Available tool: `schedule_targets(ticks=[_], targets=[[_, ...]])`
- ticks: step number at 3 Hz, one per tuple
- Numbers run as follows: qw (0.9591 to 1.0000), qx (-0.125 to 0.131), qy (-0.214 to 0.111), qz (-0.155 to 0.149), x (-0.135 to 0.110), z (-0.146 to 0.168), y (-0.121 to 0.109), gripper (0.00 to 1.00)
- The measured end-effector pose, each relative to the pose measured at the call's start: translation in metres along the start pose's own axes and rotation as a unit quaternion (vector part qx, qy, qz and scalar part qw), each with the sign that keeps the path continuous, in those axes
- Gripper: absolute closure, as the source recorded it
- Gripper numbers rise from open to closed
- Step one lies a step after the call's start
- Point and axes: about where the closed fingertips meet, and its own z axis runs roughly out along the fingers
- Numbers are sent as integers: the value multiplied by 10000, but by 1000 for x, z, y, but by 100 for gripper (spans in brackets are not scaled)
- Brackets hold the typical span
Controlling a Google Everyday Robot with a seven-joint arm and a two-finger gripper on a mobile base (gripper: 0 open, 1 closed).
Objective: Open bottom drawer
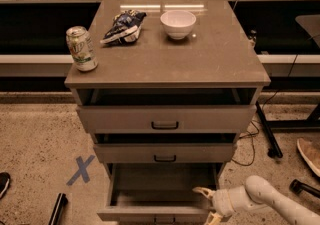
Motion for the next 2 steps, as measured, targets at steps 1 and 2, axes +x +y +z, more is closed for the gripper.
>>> schedule_targets(ticks=[1, 2], targets=[[9978, 16, -572, 327, -13, -14, -3, 0], [9978, 16, -572, 327, -13, -14, -3, 0]])
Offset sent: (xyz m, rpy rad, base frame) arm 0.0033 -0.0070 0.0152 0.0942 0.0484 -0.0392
